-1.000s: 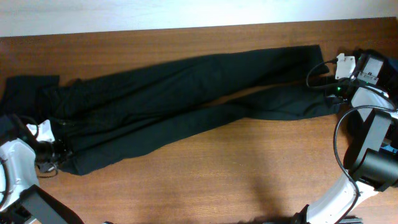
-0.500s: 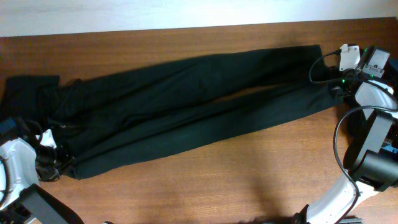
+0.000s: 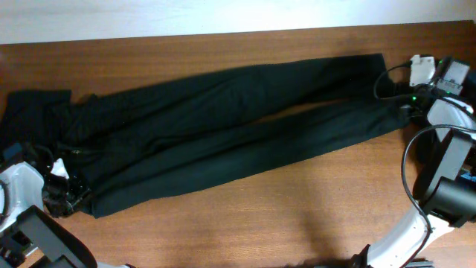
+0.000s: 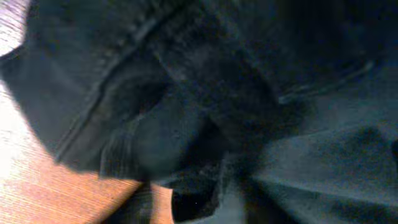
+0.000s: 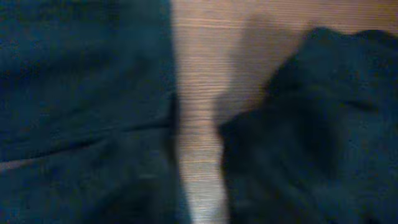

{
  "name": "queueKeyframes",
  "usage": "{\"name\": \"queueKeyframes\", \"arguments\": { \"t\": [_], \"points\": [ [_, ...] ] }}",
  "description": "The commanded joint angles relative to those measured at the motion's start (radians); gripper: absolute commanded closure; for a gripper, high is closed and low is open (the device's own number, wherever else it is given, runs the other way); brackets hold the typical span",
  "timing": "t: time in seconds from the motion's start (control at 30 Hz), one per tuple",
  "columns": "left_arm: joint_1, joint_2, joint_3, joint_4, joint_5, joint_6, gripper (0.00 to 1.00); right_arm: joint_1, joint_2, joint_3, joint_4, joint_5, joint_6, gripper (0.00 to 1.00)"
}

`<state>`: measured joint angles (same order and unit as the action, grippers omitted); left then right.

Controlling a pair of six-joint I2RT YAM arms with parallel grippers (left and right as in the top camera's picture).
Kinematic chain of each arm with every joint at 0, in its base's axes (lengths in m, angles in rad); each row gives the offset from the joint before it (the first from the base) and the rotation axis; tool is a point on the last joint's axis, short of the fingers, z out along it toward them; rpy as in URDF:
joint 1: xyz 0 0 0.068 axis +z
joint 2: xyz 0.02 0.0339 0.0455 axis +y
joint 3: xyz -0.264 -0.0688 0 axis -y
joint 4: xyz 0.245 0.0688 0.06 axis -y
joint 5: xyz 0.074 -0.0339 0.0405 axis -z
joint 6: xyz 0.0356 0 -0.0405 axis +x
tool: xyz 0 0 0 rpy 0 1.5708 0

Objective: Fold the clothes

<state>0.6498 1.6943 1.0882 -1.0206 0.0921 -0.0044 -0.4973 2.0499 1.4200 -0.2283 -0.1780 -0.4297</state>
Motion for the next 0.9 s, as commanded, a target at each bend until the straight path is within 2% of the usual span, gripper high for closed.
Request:
{"name": "queueKeyframes", "arguments": {
  "t": [0.0,0.03,0.13,0.27,0.43,0.57,0.7,0.77,0.8,0.83,0.87],
  "points": [
    [0.005,0.005,0.028,0.002,-0.005,0.001,0.38,-0.021,0.011,0.039,0.007,0.033,0.000,0.07],
    [0.003,0.005,0.047,-0.002,0.001,0.002,0.34,-0.021,0.011,0.046,0.002,0.033,0.000,0.01],
    [-0.013,0.005,0.119,-0.013,0.052,0.020,0.28,-0.019,0.010,0.104,-0.060,0.031,0.000,0.01],
    [-0.071,0.005,0.257,-0.038,0.096,0.020,0.26,-0.001,0.010,0.238,-0.220,0.023,0.014,0.01],
    [-0.174,-0.001,0.385,-0.088,0.082,0.017,0.26,0.039,0.010,0.443,-0.488,0.005,0.060,0.01],
    [-0.234,-0.008,0.393,-0.075,0.009,-0.031,0.24,0.082,0.010,0.561,-0.692,0.005,0.080,0.01],
    [-0.253,-0.005,0.380,-0.024,-0.003,-0.030,0.15,0.129,0.010,0.576,-0.779,0.005,0.080,0.01],
    [-0.255,0.000,0.380,-0.002,-0.001,-0.030,0.14,0.153,0.013,0.576,-0.822,0.005,0.080,0.01],
    [-0.255,0.002,0.380,0.008,0.006,-0.030,0.18,0.165,0.013,0.575,-0.840,0.005,0.080,0.01],
    [-0.255,0.006,0.380,0.011,0.010,-0.030,0.28,0.176,0.013,0.575,-0.860,0.000,0.080,0.01],
    [-0.255,0.008,0.380,0.010,0.021,-0.030,0.43,0.186,0.013,0.575,-0.876,-0.008,0.080,0.01]
  ]
}}
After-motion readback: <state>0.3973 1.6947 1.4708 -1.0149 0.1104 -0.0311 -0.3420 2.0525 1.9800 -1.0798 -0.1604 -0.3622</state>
